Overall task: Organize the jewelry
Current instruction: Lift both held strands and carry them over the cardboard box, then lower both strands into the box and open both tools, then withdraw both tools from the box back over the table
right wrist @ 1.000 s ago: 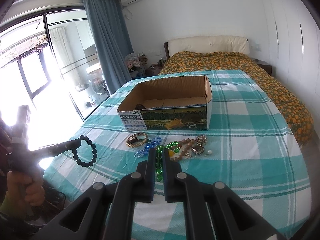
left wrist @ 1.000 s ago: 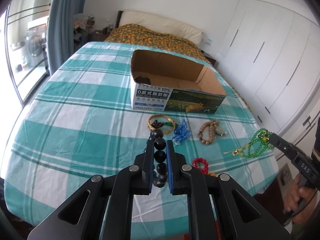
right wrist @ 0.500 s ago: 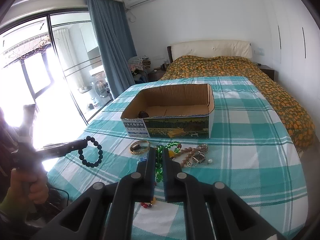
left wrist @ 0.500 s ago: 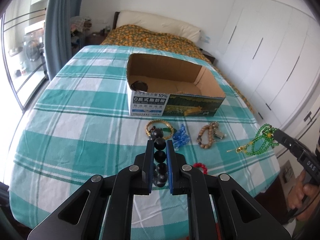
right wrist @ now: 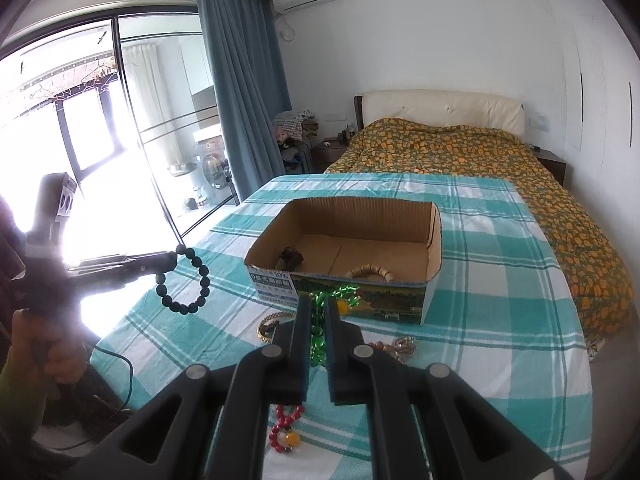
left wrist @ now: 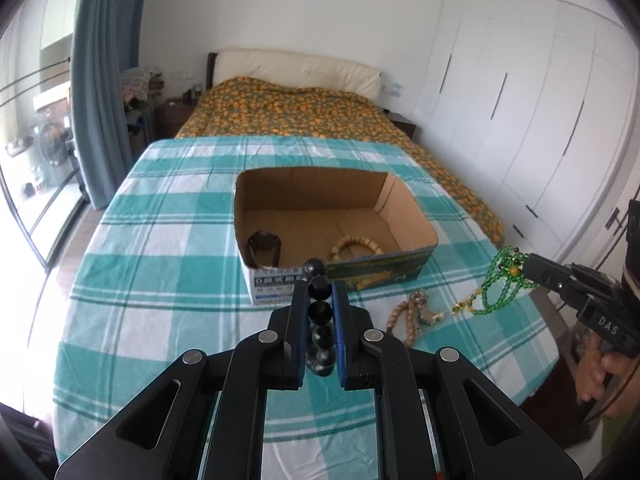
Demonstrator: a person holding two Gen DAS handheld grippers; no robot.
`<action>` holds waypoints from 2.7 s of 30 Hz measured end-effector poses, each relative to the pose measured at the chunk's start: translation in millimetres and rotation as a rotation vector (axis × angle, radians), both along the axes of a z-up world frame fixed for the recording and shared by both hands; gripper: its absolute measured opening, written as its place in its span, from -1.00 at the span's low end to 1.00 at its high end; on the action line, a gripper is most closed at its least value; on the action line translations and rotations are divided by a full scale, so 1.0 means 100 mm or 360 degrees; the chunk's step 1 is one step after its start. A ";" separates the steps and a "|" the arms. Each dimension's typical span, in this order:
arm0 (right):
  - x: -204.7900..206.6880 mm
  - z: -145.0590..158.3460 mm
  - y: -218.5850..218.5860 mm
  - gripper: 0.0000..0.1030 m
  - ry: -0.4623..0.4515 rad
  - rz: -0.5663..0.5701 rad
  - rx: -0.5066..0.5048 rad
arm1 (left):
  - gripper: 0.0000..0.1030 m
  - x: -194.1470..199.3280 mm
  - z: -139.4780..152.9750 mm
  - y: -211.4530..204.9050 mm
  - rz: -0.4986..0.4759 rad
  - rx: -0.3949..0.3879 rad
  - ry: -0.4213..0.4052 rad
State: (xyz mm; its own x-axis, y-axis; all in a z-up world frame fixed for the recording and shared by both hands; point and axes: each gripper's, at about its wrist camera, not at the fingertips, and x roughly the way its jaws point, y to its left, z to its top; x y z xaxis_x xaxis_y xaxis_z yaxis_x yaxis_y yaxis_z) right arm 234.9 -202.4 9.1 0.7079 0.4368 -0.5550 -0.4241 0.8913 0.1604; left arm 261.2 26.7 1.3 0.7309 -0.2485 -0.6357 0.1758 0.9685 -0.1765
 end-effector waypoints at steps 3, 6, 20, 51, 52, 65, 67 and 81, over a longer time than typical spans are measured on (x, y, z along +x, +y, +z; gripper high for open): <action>0.24 0.11 0.06 -0.88 -0.0023 0.0013 -0.0010 | -0.82 0.23 0.08 0.00 -0.0008 0.0004 -0.0014; 0.53 0.16 0.13 -0.88 -0.0033 0.0017 -0.0038 | -0.82 0.53 0.10 -0.03 -0.0022 -0.0016 0.0012; 2.20 -0.35 0.37 -0.88 0.0274 -0.0018 -0.0048 | -0.82 1.91 -0.50 -0.28 -0.0012 -0.0014 0.0314; -0.20 -1.16 -0.15 0.37 0.0259 -0.0292 -0.0417 | 0.92 -0.41 -0.81 0.04 0.0141 0.0427 0.0129; -0.31 -1.26 -0.13 0.38 0.0268 -0.0292 -0.0440 | 0.92 -0.48 -0.89 0.05 0.0140 0.0404 0.0153; -0.61 -1.83 -0.12 0.61 0.0342 -0.0408 -0.0426 | 0.92 -0.72 -1.60 -0.05 0.0234 0.0301 0.0324; -0.60 -1.85 -0.12 0.68 0.0333 -0.0420 -0.0416 | 0.92 -0.70 -1.64 -0.01 0.0253 0.0301 0.0343; -0.60 -1.90 -0.12 0.81 0.0274 -0.0452 -0.0397 | 0.95 -0.66 -1.79 0.02 0.0307 0.0297 0.0380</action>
State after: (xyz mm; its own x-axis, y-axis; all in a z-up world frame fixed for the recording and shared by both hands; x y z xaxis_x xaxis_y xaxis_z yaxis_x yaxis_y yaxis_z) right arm 174.8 -214.3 -181.0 0.6685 0.0746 -0.7399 -0.1417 0.9895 -0.0283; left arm 195.1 28.5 -178.1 0.5785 0.0161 -0.8156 -0.0384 0.9992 -0.0075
